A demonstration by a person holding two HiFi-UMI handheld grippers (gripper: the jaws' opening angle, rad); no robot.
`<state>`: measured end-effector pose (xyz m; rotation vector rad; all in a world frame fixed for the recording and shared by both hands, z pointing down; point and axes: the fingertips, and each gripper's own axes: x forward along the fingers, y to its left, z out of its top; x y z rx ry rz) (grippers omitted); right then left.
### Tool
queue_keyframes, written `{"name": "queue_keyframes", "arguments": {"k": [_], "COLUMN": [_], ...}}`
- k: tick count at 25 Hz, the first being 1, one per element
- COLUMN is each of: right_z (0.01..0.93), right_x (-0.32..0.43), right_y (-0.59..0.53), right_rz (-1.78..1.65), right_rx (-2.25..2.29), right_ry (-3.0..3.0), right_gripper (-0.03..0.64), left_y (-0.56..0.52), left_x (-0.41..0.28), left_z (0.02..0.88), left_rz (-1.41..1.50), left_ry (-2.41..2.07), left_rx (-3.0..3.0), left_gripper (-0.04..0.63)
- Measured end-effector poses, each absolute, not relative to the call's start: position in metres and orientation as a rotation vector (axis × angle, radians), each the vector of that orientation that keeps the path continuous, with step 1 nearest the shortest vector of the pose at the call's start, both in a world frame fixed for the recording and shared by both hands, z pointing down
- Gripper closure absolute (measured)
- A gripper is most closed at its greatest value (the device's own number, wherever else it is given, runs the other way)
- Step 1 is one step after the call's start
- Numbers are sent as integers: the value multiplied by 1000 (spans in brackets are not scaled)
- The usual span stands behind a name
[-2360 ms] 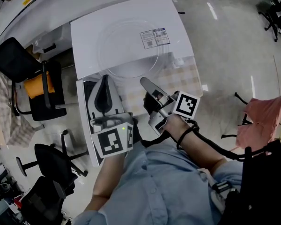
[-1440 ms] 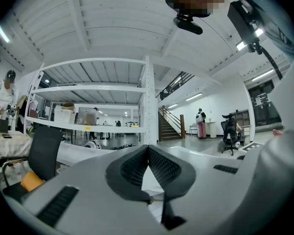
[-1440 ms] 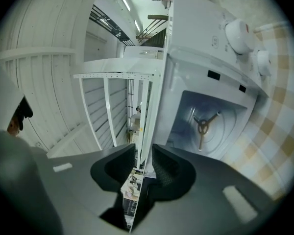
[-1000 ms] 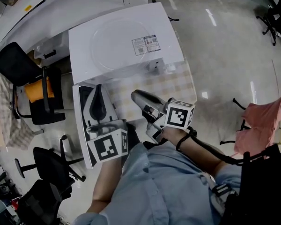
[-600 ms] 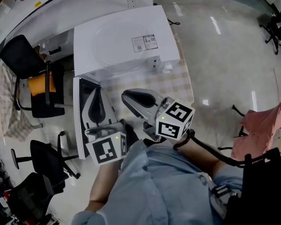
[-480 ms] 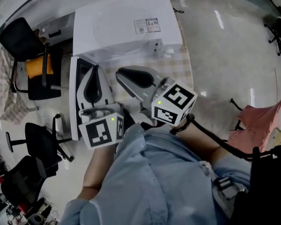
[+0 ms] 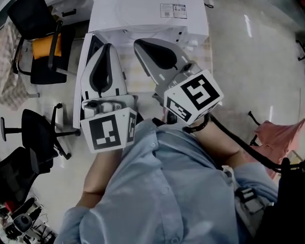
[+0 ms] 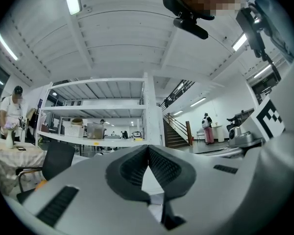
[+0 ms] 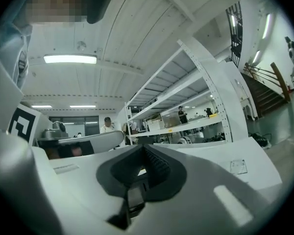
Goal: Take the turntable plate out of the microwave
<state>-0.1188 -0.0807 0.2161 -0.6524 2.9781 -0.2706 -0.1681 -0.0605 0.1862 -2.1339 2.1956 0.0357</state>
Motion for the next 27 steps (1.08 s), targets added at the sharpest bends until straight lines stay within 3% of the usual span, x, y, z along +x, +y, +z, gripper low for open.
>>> {"name": "queue_keyframes", "arguments": {"k": [27], "right_z": [212], "right_x": [-119], "right_y": [-84], "right_rz": [-227], "right_rx": [-672], "right_ry": [2964], "right_gripper": [617], "left_y": [-59], "left_x": [-174], "left_z": [189], "left_rz": [44], "left_ry": [2218], "left_rx": [-2129], "left_gripper": [588]}}
